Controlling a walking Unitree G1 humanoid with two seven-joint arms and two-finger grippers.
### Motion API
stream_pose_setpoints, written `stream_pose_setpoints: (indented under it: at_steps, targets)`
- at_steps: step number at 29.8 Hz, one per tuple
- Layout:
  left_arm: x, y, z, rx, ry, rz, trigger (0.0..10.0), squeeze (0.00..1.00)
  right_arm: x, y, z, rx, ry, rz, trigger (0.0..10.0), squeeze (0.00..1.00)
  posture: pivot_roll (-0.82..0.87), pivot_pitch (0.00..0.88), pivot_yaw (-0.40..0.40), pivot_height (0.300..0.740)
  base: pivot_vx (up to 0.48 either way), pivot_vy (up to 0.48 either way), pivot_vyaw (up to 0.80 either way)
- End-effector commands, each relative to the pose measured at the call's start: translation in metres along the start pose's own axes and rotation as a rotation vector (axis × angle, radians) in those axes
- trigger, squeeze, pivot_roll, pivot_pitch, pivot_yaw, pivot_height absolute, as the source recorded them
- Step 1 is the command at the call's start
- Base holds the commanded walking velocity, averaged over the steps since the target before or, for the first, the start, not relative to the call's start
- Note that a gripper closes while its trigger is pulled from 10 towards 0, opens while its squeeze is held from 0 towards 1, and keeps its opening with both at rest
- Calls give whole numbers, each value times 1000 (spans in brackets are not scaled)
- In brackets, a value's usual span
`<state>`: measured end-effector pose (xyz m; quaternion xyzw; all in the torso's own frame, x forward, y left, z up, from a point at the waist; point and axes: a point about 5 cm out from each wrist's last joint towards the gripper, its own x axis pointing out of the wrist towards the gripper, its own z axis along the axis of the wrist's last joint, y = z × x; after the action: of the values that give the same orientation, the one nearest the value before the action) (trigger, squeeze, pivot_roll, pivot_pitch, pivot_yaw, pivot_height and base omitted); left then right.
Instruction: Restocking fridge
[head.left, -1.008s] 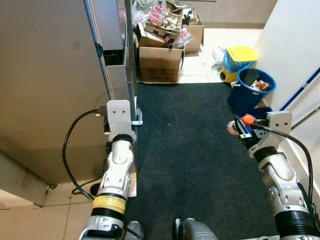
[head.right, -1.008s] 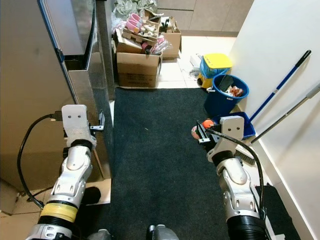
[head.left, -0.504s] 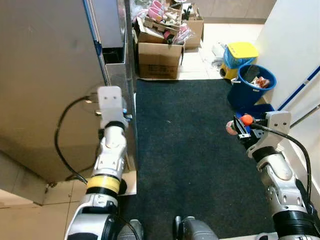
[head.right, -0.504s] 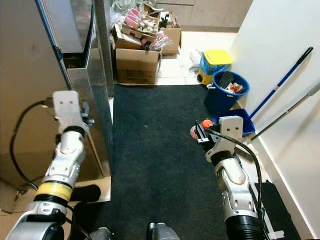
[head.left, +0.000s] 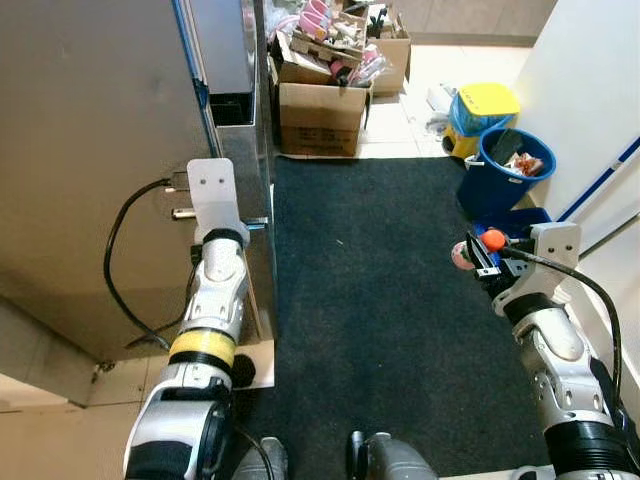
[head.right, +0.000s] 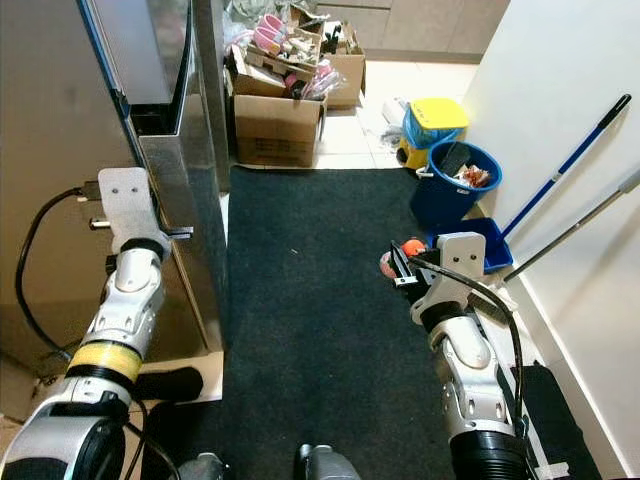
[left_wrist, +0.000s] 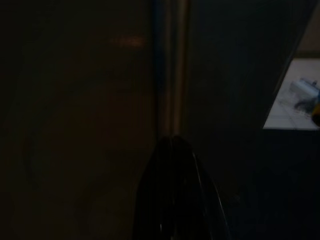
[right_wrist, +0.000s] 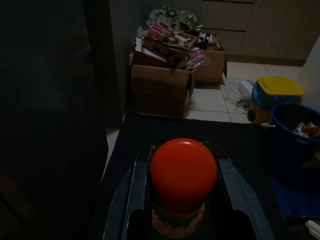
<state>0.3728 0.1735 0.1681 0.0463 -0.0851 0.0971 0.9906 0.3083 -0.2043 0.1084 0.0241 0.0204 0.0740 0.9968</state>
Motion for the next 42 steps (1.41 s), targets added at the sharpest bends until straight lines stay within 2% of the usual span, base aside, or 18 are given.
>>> stream_pose_setpoints:
  at_steps: [1, 6, 17, 20, 21, 29, 32, 34, 36, 37, 39, 42]
  targets:
    - [1, 2, -3, 6, 10, -1, 10000, 0, -2, -4, -2, -5, 2, -15, 10000, 0, -84, 170, -97, 740, 0, 0, 0]
    - [8, -3, 3, 3, 2, -13, 10000, 0, -2, -3, -1, -6, -1, -13, 10000, 0, -94, 174, -95, 740, 0, 0, 0]
    - [16, -3, 9, 11, -15, 7, 10000, 0, -2, -4, -1, -6, 0, -16, 10000, 0, -97, 180, -96, 740, 0, 0, 0]
    - [17, -10, 9, 9, -6, -35, 10000, 0, -2, -4, -1, -6, 0, -17, 10000, 0, -97, 180, -96, 740, 0, 0, 0]
    - [17, -13, 9, 8, -8, -53, 10000, 1000, -2, -4, -1, -5, 0, -17, 10000, 0, -98, 180, -95, 740, 0, 0, 0]
    - [16, -24, 7, -14, 3, -110, 10000, 1000, -3, -4, -1, -3, -1, -21, 10000, 0, -99, 182, -92, 740, 0, 0, 0]
    - [9, -47, 3, -70, 31, -181, 10000, 1000, -3, -5, -2, -3, 0, -23, 10000, 0, -98, 183, -92, 740, 0, 0, 0]
    - [-2, -78, 2, -139, 51, -269, 10000, 1000, -3, -5, -2, -2, 1, -23, 10000, 0, -97, 184, -92, 740, 0, 0, 0]
    - [-11, -104, 6, -167, 43, -346, 10000, 1000, -3, -5, -2, -3, 1, -23, 10000, 0, -101, 183, -90, 740, 0, 0, 0]
    - [-20, -125, 10, -178, 34, -418, 10000, 1000, -3, -5, -1, -4, -2, -23, 10000, 0, -108, 182, -88, 740, 0, 0, 0]
    - [-22, -131, 12, -179, 32, -439, 10000, 1000, -3, -5, 0, -4, -3, -23, 10000, 0, -108, 182, -88, 740, 0, 0, 0]
    - [-32, -155, 18, -201, 35, -531, 10000, 1000, -4, -10, 2, -9, -10, -35, 10000, 0, -114, 179, -86, 740, 0, 0, 0]
